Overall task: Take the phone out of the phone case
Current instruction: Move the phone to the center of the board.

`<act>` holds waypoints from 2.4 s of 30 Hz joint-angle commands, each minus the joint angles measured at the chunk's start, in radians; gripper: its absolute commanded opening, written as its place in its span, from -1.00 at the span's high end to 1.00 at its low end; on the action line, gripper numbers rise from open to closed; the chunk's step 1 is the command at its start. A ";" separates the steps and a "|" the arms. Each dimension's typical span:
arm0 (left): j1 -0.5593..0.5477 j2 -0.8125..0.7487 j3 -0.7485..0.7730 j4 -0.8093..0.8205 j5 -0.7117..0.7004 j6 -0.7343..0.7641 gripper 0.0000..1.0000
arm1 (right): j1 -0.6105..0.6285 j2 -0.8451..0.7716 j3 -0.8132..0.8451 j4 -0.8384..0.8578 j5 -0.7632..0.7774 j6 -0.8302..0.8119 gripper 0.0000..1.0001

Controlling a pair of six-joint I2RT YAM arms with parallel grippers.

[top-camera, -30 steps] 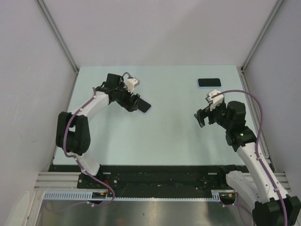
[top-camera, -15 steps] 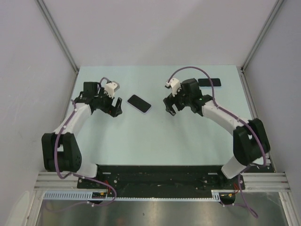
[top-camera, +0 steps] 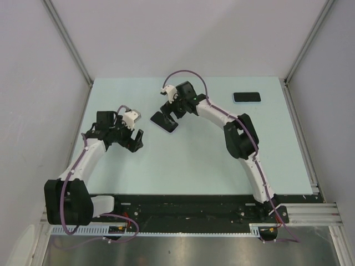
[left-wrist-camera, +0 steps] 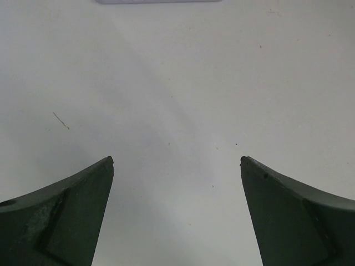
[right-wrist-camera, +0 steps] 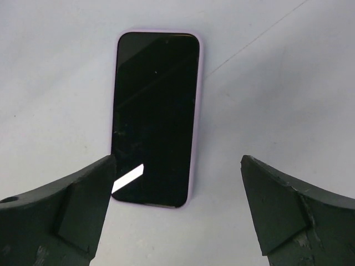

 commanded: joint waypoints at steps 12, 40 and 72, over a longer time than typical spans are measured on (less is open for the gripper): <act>0.006 -0.055 -0.072 0.116 -0.080 -0.040 -1.00 | 0.024 0.184 0.267 -0.267 -0.052 -0.049 -1.00; 0.012 -0.059 -0.092 0.144 -0.075 -0.063 -1.00 | 0.117 0.223 0.249 -0.339 0.127 -0.102 -0.59; 0.015 0.016 -0.058 0.144 0.017 -0.095 -1.00 | 0.138 -0.240 -0.460 -0.222 0.073 -0.237 0.44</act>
